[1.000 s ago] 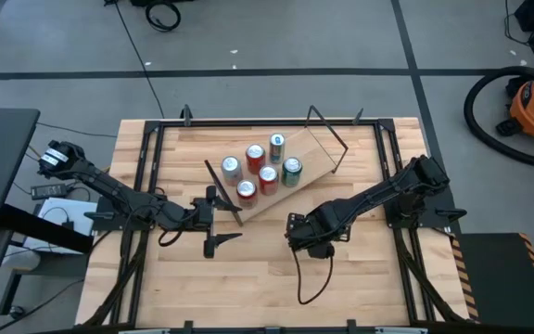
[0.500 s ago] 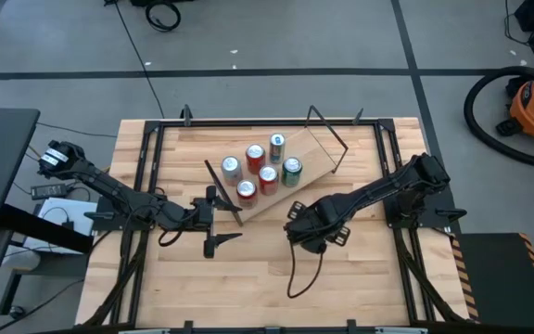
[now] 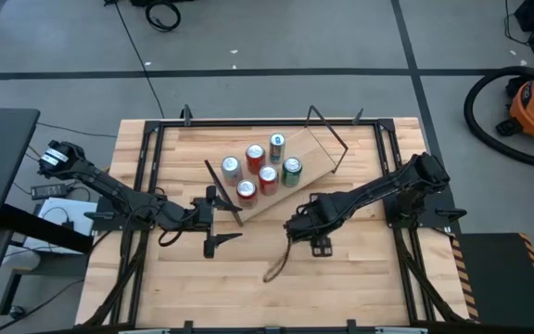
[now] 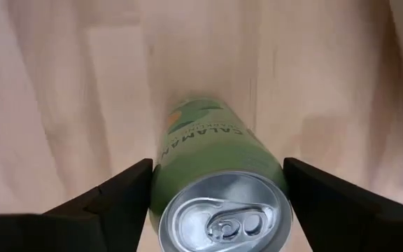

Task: Place canned beverage on shelf
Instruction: Put the light green soda can on the shelf

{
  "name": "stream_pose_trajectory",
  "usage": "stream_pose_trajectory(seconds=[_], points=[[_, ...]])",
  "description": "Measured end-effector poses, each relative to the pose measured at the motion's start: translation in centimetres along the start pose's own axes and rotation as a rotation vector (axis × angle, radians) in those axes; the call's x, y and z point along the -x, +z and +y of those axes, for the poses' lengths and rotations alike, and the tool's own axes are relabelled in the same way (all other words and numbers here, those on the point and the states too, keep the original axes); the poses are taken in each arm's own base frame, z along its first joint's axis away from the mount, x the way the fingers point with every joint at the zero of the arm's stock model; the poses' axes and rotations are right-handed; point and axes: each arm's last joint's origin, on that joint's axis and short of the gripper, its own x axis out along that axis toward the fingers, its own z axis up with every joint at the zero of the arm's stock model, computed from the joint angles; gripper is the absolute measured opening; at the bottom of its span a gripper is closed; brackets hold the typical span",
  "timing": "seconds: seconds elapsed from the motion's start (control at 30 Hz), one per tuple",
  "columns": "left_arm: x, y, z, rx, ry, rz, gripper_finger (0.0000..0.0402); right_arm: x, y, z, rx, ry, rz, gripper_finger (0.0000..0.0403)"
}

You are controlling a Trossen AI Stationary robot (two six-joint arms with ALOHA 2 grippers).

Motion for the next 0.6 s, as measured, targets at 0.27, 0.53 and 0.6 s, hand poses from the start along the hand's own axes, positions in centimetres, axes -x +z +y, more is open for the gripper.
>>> stream_pose_trajectory(seconds=[0.27,0.53,0.6], points=[[0.00,0.00,0.00,0.006,0.000,0.000,0.0336,-0.08,0.34,-0.93,-0.468,-0.010,-0.010,0.0319],[0.00,0.00,0.00,0.006,0.000,0.000,0.0336,-0.52,0.70,-0.93,-0.413,-0.036,-0.042,0.0339],[0.00,0.00,-0.01,0.006,0.000,0.000,0.0336,-0.52,0.75,-0.87,-0.402,-0.035,-0.049,0.0351]])
